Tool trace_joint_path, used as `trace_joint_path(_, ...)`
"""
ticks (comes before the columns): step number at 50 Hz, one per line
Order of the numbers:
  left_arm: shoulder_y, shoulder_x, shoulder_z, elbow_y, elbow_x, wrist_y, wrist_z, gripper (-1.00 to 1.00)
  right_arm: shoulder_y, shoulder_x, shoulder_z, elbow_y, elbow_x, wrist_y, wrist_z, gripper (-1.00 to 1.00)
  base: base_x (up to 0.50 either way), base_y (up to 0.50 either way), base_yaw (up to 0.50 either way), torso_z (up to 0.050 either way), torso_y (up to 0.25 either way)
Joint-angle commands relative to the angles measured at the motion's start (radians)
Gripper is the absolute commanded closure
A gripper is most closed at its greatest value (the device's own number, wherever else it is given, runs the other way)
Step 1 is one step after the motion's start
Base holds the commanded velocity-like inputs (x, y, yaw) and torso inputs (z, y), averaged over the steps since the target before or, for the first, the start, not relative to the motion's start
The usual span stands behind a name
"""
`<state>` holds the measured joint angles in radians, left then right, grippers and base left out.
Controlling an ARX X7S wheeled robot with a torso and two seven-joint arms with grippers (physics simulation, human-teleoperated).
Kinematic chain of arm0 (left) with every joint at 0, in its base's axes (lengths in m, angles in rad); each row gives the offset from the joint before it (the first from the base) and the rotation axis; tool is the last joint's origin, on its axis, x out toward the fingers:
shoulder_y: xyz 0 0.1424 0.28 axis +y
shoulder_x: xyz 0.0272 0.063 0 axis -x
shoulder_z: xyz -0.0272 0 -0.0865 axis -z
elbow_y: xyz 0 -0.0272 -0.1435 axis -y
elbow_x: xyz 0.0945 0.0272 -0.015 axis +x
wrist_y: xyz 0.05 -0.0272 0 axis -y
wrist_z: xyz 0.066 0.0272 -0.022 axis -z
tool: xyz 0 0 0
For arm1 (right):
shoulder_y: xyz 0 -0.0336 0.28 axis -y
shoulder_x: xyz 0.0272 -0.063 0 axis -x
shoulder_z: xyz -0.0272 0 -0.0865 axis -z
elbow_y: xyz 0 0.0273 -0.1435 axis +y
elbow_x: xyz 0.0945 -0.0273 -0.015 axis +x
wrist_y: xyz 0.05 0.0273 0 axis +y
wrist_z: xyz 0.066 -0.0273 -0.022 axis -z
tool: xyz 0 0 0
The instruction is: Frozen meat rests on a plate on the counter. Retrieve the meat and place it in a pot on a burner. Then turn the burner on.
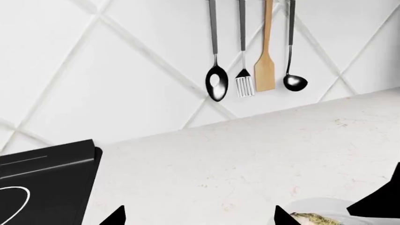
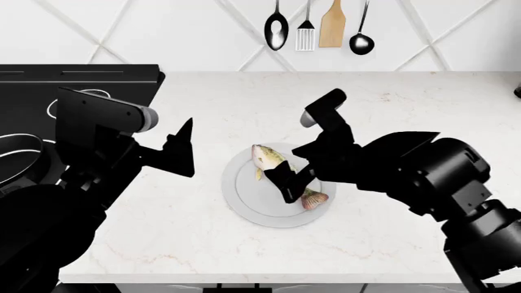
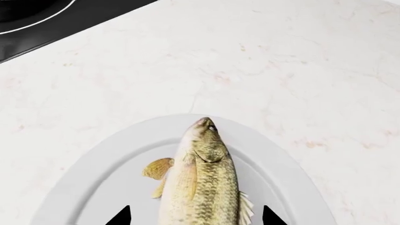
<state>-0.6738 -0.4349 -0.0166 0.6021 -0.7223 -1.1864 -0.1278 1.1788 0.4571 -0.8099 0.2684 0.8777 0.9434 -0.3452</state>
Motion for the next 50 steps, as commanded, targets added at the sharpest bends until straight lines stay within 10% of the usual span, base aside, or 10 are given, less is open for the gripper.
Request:
trace_joint_path(1,0.007,-0.002,-0.003,-0.002,-0.005,0.005,-0.004,-1.0,0.003,-0.017,-0.014,0.044,-0.019,-0.019,-0.013,-1.0,0.0,0.0,0.0,0.0,0.0)
trace_joint_path(32,0.019,-0.007,-0.001,-0.02,-0.012,0.025,-0.009,-1.0,0.008,-0.044,-0.059,0.127,-0.063,-0.061,-0.056,-1.0,0.0,0.0,0.0,0.0,0.0)
trace_joint_path(33,0.018,-0.007,-0.002,-0.019,-0.013,0.024,-0.01,-1.0,0.007,-0.043,-0.06,0.125,-0.064,-0.059,-0.055,1.0,0.0,0.0,0.0,0.0,0.0)
trace_joint_path(50,0.002,-0.004,-0.039,0.034,-0.058,-0.015,-0.044,-1.0,-0.004,0.005,0.03,0.007,-0.005,-0.018,0.082,1.0,0.0,0.0,0.0,0.0,0.001)
